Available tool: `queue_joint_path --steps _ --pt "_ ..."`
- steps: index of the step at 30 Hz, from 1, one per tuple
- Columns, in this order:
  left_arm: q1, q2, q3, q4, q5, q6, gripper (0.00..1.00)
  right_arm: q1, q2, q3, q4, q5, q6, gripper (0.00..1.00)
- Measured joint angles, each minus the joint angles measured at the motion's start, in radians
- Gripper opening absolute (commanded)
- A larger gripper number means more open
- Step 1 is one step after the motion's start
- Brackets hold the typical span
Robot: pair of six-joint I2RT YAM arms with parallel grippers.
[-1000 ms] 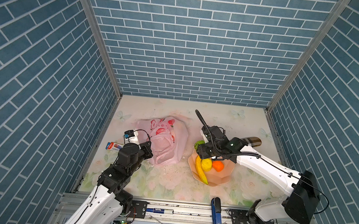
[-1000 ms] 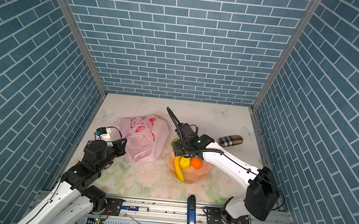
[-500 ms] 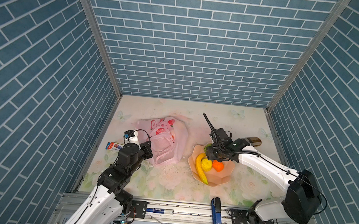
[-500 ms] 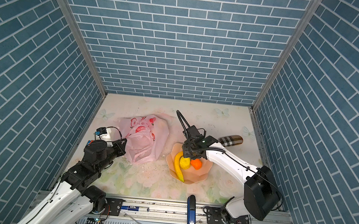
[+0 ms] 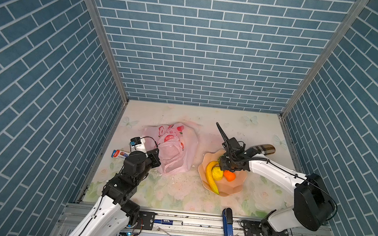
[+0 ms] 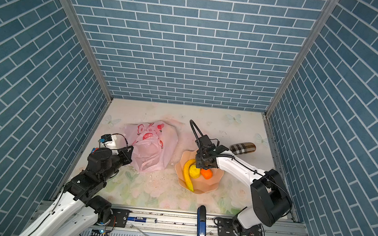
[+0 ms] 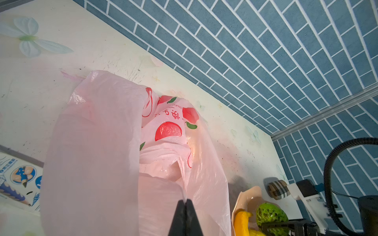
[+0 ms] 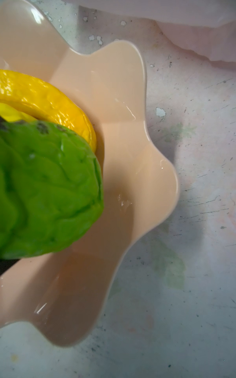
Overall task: Take fruits out of the plastic bag
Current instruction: Place the fruit on the plate.
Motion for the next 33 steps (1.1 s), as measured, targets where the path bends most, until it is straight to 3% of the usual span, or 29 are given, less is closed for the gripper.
queue_joint_path --steps 33 --pt "0.000 -0.015 0.003 -0.031 -0.001 0.008 0.00 -0.021 0.077 0.000 0.044 -0.004 0.007 0.68"
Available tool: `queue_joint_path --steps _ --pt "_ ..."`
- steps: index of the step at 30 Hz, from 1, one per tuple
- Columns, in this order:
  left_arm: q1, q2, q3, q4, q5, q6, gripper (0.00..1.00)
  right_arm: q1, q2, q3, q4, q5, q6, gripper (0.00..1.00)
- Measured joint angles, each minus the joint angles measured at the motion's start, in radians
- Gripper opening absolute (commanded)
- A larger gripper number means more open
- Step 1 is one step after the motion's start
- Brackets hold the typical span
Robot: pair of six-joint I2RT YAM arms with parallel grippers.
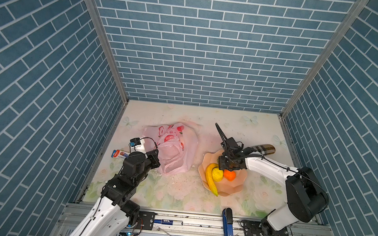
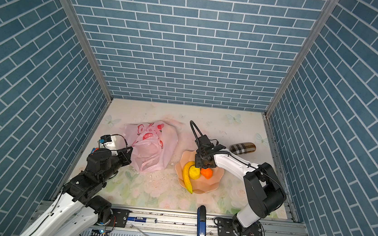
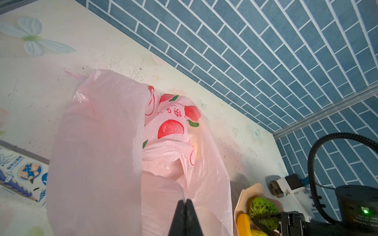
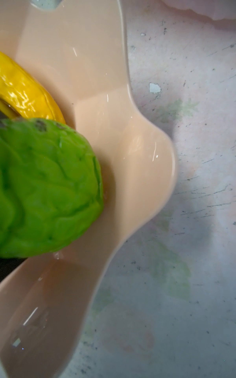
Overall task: Take fruits out of the plastic bag
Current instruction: Place the fruit on the plate.
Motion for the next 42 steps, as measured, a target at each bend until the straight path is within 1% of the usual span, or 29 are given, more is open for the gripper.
queue_joint_path --steps 7,15,27,32,36,39,42 --pt "0.000 0.000 0.000 0.000 0.000 0.000 0.00 0.000 -0.008 0.002 -0.008 0.008 0.000 0.72" --pt "0.000 0.000 0.001 0.000 0.000 0.001 0.00 0.000 -0.045 0.005 -0.022 0.012 0.000 0.73" --pt "0.000 0.000 0.001 0.000 0.000 0.004 0.00 0.000 -0.058 0.026 -0.047 0.015 -0.003 0.73" --pt "0.000 0.000 0.010 0.000 0.000 0.008 0.00 0.002 -0.102 0.059 -0.080 0.021 -0.012 0.69" --pt "0.000 0.000 0.024 0.000 0.002 0.016 0.00 0.019 -0.143 0.133 -0.113 0.045 -0.029 0.59" --pt "0.000 0.000 0.039 0.001 0.006 0.025 0.00 0.053 -0.143 0.199 -0.113 0.055 -0.031 0.55" --pt "0.000 0.001 0.055 0.003 0.018 0.031 0.00 0.117 -0.096 0.298 -0.116 0.061 -0.045 0.54"
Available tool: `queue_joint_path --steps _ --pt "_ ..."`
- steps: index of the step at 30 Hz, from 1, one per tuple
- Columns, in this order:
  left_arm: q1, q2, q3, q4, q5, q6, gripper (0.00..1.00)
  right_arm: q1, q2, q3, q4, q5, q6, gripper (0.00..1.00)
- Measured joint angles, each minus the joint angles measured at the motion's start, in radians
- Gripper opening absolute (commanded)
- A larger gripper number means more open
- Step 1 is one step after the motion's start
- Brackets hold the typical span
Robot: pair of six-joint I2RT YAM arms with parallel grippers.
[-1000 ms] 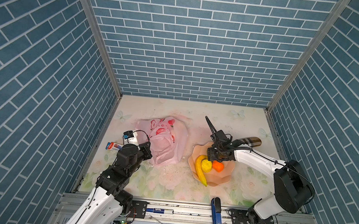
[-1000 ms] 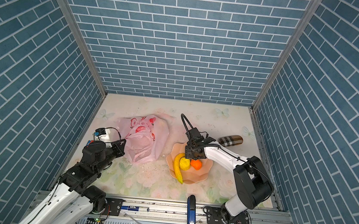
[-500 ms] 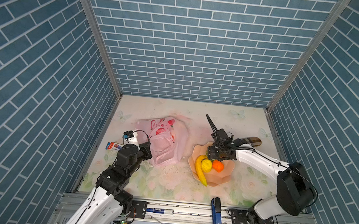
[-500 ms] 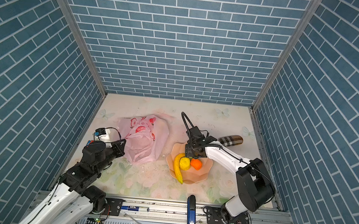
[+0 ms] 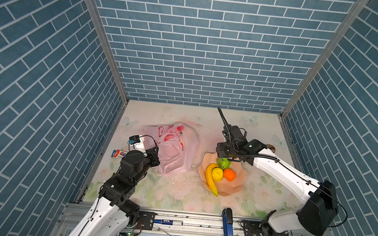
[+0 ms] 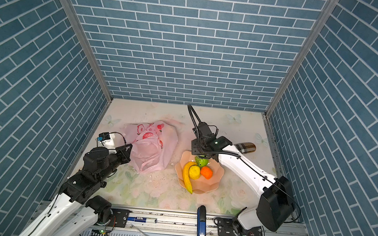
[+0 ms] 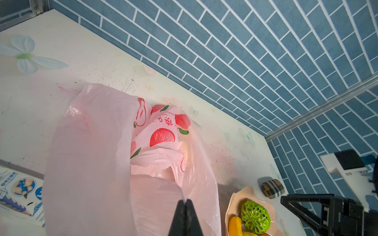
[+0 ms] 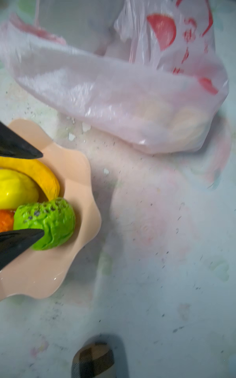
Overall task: Take fruits out of the plastic bag
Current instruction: Place the fruit on the plate, then shake the plastic bag at the middle-left of the table.
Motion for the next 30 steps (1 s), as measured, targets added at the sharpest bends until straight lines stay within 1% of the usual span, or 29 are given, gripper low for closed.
queue_joint_path --steps 5,8,14,21,30 --pt "0.000 0.002 0.011 0.006 0.018 0.003 0.00 0.107 0.161 0.193 0.040 -0.034 -0.021 0.51" --pt "0.000 -0.003 0.011 0.005 0.025 0.006 0.00 0.150 0.254 0.270 0.085 -0.099 -0.032 0.48" --pt "0.000 -0.029 0.016 0.008 0.033 0.007 0.00 0.191 0.399 0.385 0.139 -0.237 -0.037 0.41" --pt "0.000 -0.045 0.016 0.044 0.044 -0.005 0.00 0.214 0.527 0.439 0.180 -0.317 -0.026 0.37" --pt "0.000 -0.072 0.016 0.063 0.046 -0.017 0.00 0.216 0.691 0.512 0.194 -0.319 0.002 0.36"
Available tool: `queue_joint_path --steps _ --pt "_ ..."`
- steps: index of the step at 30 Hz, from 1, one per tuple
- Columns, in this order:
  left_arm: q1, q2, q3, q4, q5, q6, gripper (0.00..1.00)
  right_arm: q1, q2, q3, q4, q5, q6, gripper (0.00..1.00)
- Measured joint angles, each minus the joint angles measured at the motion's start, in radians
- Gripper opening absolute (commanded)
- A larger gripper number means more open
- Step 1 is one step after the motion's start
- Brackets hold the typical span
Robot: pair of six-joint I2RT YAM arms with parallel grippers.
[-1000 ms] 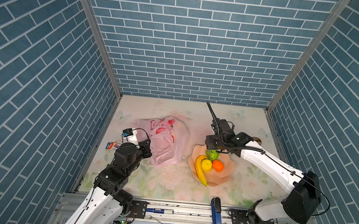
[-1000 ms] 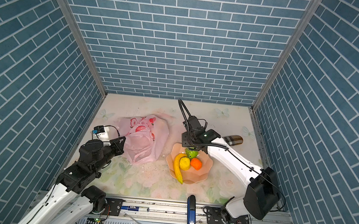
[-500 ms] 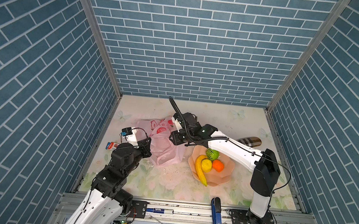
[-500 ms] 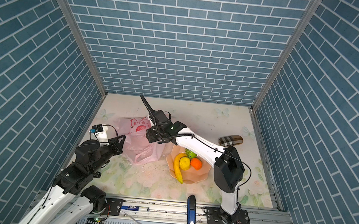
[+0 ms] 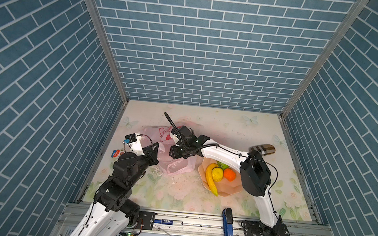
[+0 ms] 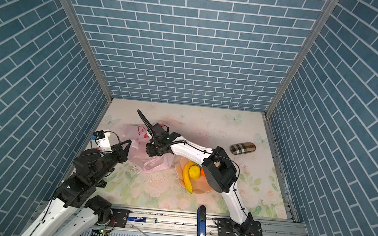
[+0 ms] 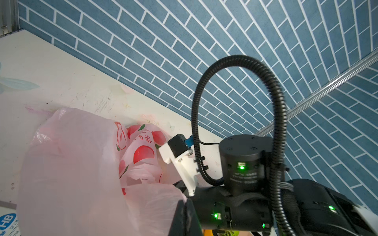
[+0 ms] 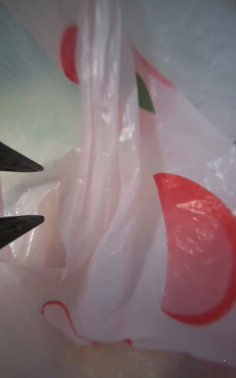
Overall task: Take fruits out of the plastic bag
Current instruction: Shake the plastic bag at the middle-left of the table.
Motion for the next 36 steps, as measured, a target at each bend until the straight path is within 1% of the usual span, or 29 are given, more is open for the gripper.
queue_joint_path --steps 4,7,12,18,27,36 --pt "0.000 -0.018 0.000 -0.002 0.001 -0.007 0.00 0.000 0.054 0.034 0.039 0.040 0.019 0.37" --pt "0.000 -0.040 -0.003 -0.007 0.000 -0.011 0.00 0.000 0.080 0.039 0.073 0.093 0.035 0.40" --pt "0.000 -0.072 -0.026 -0.022 0.000 -0.027 0.00 -0.007 0.087 0.040 0.119 0.196 0.052 0.41" --pt "0.000 -0.096 -0.048 -0.047 -0.006 -0.034 0.00 -0.036 0.087 0.056 0.127 0.289 0.045 0.43" --pt "0.000 -0.103 -0.064 -0.055 -0.016 -0.035 0.00 -0.080 0.087 0.134 0.076 0.385 -0.026 0.45" --pt "0.000 -0.123 -0.089 -0.068 -0.034 -0.038 0.00 -0.103 0.087 0.226 -0.017 0.446 -0.119 0.49"
